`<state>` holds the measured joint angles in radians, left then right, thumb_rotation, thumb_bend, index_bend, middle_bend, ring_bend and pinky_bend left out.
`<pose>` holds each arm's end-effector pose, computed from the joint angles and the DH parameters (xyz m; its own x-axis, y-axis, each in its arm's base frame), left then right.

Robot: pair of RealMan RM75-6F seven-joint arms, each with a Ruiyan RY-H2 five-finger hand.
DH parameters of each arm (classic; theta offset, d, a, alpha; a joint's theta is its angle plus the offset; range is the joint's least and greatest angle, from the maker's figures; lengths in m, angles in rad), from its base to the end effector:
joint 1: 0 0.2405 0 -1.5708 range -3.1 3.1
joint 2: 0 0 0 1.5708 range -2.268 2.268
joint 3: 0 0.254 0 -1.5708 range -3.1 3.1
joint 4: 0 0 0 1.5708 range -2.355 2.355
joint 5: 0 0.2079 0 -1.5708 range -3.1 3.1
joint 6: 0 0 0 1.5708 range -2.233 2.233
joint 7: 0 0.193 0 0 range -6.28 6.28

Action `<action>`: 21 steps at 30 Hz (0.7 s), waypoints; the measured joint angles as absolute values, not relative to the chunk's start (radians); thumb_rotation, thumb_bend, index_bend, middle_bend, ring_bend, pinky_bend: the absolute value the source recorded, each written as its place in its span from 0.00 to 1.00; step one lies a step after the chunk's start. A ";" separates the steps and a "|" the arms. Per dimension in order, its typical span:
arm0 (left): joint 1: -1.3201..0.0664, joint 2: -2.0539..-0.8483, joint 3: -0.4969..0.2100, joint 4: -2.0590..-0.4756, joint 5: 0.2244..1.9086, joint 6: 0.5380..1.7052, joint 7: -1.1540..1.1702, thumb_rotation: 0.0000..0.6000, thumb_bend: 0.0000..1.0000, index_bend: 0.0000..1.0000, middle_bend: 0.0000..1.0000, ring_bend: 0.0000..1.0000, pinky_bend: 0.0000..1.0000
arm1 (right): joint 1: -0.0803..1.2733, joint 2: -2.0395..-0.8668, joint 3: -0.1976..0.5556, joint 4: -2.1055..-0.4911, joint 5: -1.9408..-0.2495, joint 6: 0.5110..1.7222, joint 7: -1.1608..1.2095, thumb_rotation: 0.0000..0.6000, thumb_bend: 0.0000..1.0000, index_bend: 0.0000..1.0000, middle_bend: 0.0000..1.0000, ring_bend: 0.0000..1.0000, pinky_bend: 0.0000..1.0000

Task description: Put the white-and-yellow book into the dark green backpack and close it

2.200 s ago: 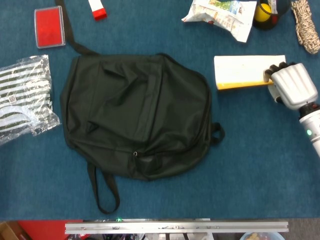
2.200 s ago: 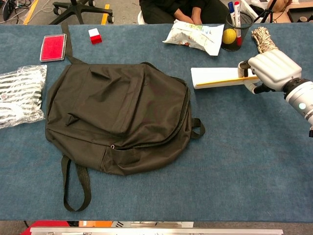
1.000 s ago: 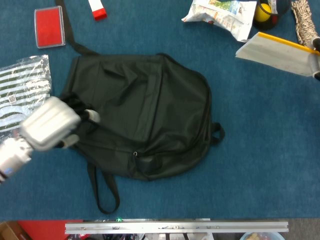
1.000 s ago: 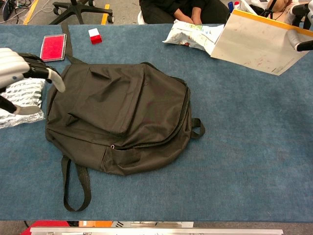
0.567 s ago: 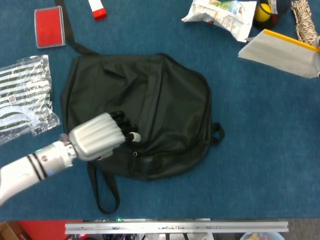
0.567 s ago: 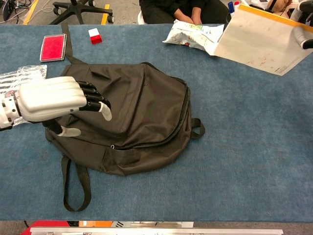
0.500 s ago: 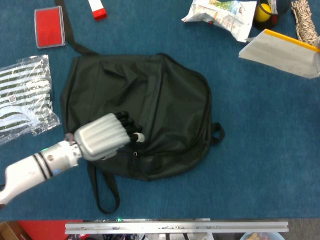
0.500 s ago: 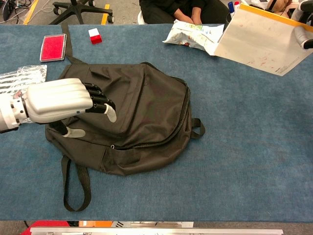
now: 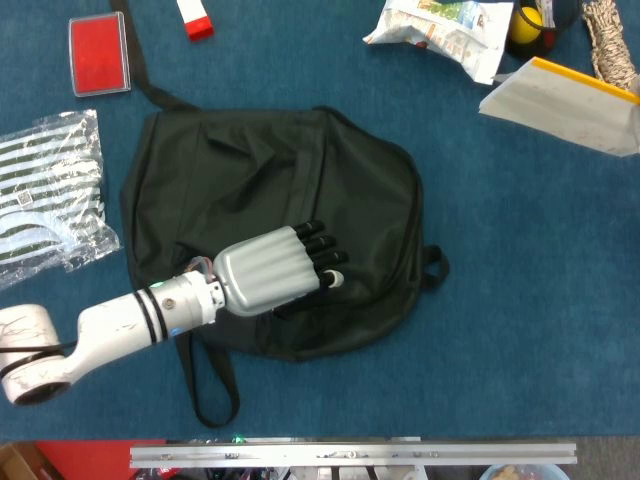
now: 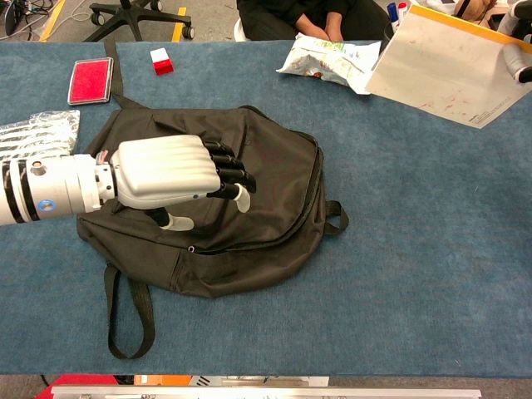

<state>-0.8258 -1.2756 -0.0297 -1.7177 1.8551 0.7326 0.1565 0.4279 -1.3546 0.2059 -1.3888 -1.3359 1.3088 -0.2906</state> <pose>-0.0764 0.2805 -0.0348 0.7788 0.0994 0.6193 0.3153 -0.9156 -0.2494 -0.2503 -0.3645 0.1154 0.5717 0.1249 0.8109 -0.8050 -0.1052 0.5838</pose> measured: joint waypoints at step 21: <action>-0.930 -1.377 -0.003 -1.683 1.852 0.638 0.422 1.00 0.21 0.23 0.07 0.09 0.13 | 0.428 -1.365 0.208 -1.366 -1.315 1.299 -0.292 1.00 0.57 0.75 0.61 0.55 0.63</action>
<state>-0.9299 -1.3771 -0.0030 -1.6830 1.8523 0.6384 0.4224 0.4283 -1.3653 0.2082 -1.3662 -1.3153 1.2995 -0.2916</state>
